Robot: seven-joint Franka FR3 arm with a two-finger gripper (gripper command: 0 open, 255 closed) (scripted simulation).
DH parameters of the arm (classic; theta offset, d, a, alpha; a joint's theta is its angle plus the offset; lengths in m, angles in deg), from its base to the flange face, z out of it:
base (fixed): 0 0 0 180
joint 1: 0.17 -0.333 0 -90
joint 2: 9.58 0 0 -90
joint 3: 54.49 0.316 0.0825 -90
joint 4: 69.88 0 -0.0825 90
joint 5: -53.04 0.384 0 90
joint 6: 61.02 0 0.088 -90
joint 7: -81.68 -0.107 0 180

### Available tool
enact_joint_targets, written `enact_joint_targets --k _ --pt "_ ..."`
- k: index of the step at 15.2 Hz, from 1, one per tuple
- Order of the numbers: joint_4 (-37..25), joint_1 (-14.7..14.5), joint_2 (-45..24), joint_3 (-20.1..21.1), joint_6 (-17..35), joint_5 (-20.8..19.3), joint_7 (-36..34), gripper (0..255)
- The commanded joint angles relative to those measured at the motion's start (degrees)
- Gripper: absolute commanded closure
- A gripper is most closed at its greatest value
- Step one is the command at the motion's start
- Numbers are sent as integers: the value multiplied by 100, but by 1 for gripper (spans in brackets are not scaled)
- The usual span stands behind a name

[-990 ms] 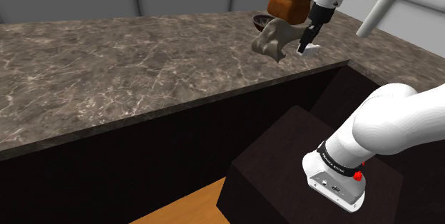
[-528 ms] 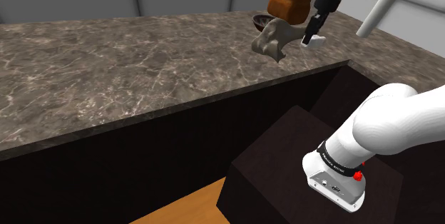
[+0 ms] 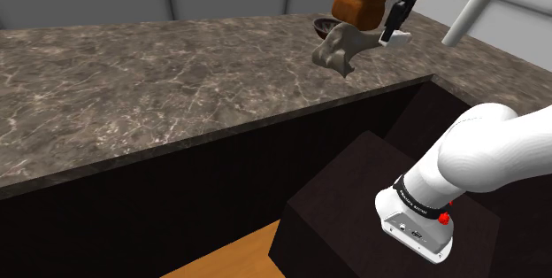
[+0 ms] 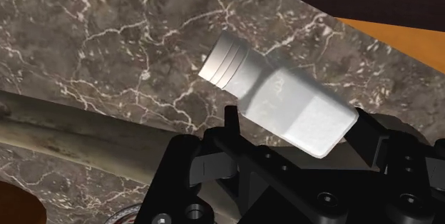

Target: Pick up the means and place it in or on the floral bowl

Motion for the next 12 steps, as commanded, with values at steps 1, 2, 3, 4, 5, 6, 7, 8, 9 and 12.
enact_joint_targets --k 1,2,3,4,5,6,7,8,9,12 --pt "-171 -11 -8 30 -165 25 9 255" --pt "-253 -17 -17 42 -238 37 14 255" --pt "-336 -23 -28 54 -311 48 19 255" --pt "-339 -23 -28 54 -314 48 19 255" --pt "-513 -79 -268 5 -245 92 43 255" --pt "-694 -134 -508 -47 -184 140 72 255" --pt "-881 -187 -749 -99 -130 194 105 255" --pt "-1075 -239 -990 -153 -84 253 144 255" --pt "-1276 -287 -1232 -207 -45 319 186 255" --pt "-1924 -410 -1970 -369 24 555 343 255"
